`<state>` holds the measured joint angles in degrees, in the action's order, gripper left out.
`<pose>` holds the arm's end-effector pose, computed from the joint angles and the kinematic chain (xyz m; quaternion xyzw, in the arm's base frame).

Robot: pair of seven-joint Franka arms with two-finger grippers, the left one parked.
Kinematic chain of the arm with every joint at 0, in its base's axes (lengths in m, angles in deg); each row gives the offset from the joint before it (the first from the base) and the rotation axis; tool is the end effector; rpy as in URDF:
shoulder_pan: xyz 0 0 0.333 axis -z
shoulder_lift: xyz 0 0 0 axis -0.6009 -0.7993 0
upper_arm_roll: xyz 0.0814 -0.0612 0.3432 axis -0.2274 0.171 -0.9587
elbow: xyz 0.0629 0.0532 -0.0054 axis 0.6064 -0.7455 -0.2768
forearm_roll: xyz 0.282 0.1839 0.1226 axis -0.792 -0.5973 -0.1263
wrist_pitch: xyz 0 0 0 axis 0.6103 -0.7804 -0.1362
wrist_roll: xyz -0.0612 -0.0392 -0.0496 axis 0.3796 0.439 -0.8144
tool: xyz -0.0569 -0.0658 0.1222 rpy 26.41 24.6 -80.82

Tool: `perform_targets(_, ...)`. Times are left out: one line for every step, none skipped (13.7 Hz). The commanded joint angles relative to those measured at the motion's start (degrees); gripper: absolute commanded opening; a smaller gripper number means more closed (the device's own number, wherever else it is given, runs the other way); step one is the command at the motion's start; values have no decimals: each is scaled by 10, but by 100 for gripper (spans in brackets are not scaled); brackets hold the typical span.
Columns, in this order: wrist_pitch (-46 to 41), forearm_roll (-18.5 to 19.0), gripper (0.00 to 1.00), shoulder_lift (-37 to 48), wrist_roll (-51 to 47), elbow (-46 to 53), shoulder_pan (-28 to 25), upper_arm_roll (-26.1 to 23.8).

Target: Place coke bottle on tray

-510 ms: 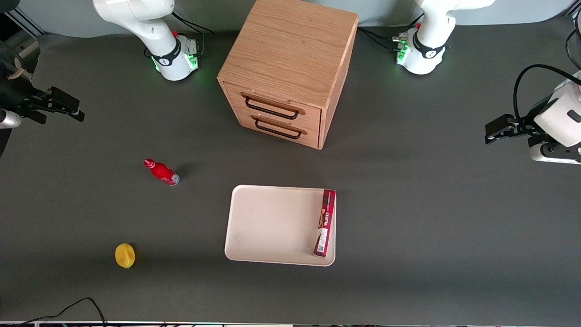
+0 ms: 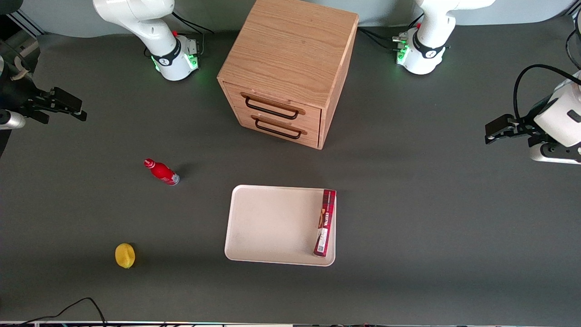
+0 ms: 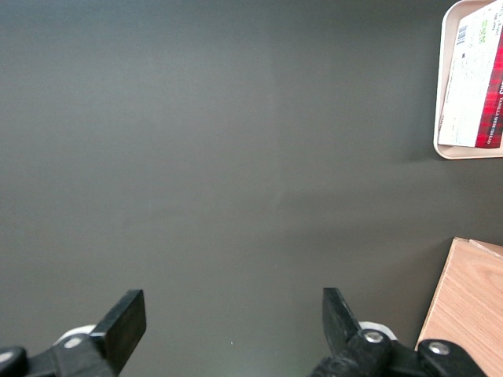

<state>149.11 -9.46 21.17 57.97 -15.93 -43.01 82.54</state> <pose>0.4809 0.0021 0.6251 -0.9995 -0.0039 0.0291 0.0142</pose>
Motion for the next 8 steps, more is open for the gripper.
perform_targets(47,-12,100,24,-2,-82,7,-6)
perform_targets(100,-12,100,54,-2,-148,6,-7)
perform_targets(144,-12,100,78,-1,-201,6,-13)
perform_targets(181,-12,100,91,-1,-248,6,-22)
perform_targets(222,-11,100,97,-1,-286,6,-27)
perform_targets(255,-11,100,95,2,-317,6,-31)
perform_targets(284,-10,100,90,3,-336,6,-35)
perform_targets(309,-7,100,76,5,-352,6,-41)
